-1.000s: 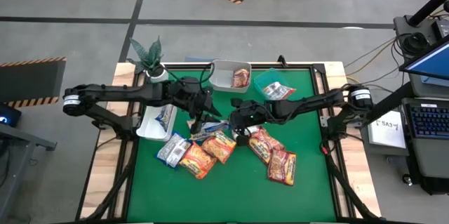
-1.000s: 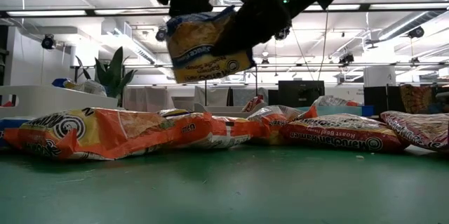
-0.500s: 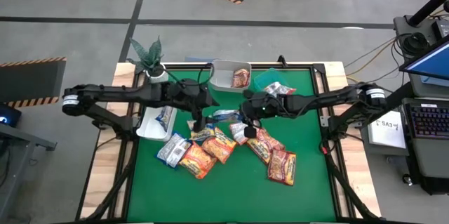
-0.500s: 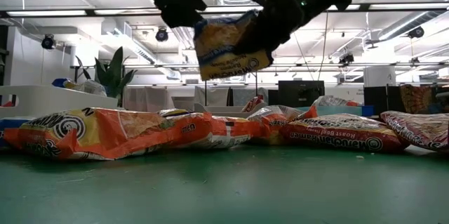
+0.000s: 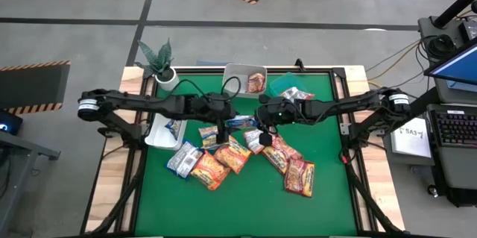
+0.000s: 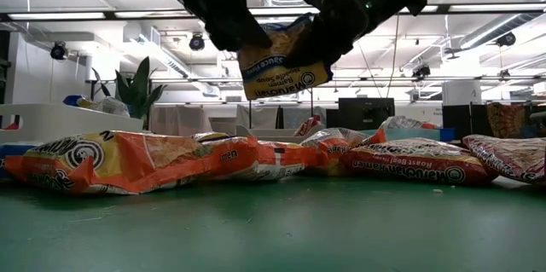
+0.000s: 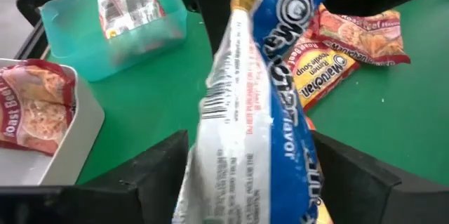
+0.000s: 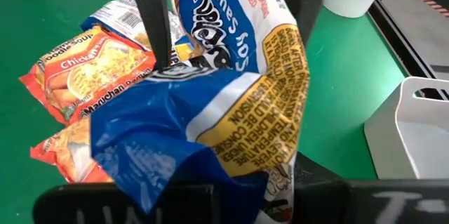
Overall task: Sort Maruchan noodles
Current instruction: Put the blue noodle pack into the white bin
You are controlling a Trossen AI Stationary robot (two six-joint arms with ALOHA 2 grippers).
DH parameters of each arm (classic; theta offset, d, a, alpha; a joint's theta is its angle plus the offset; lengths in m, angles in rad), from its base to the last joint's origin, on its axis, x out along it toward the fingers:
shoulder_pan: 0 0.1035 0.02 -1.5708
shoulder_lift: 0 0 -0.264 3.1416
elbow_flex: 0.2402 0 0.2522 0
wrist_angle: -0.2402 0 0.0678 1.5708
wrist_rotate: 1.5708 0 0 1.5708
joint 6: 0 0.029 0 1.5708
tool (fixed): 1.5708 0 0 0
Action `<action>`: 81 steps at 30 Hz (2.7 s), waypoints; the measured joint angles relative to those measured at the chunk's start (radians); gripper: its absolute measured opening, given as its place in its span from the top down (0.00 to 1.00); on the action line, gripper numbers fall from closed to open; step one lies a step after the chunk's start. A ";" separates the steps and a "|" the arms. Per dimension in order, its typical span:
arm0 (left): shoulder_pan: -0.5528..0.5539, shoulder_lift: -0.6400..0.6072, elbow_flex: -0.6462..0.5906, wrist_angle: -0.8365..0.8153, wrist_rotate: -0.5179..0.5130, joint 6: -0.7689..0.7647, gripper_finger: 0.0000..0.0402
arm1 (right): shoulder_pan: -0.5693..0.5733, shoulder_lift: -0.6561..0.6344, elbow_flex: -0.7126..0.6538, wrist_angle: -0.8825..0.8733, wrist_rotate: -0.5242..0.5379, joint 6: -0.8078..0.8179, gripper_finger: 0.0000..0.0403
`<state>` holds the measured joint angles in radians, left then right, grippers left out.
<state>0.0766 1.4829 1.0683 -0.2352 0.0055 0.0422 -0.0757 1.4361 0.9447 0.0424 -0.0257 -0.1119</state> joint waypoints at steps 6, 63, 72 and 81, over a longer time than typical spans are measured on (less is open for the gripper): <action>-0.004 0.001 0.000 -0.001 0.000 0.000 0.56 | 0.001 0.000 0.000 0.010 0.000 0.010 0.93; -0.091 -0.507 -0.132 -1.257 -0.563 -1.583 0.91 | -0.045 -0.221 -0.023 -0.051 0.079 0.006 0.37; -0.091 -0.496 -0.268 -1.051 -0.522 -1.608 0.91 | -0.048 -0.221 -0.023 -0.049 0.079 0.005 0.37; -0.093 -0.463 -0.380 -0.888 -0.493 -1.639 0.91 | -0.048 -0.221 -0.023 -0.049 0.079 0.014 0.38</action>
<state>-0.0166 1.0194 0.6880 -1.1237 -0.4876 -1.5970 -0.1234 1.2148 0.9218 -0.0071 0.0529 -0.0974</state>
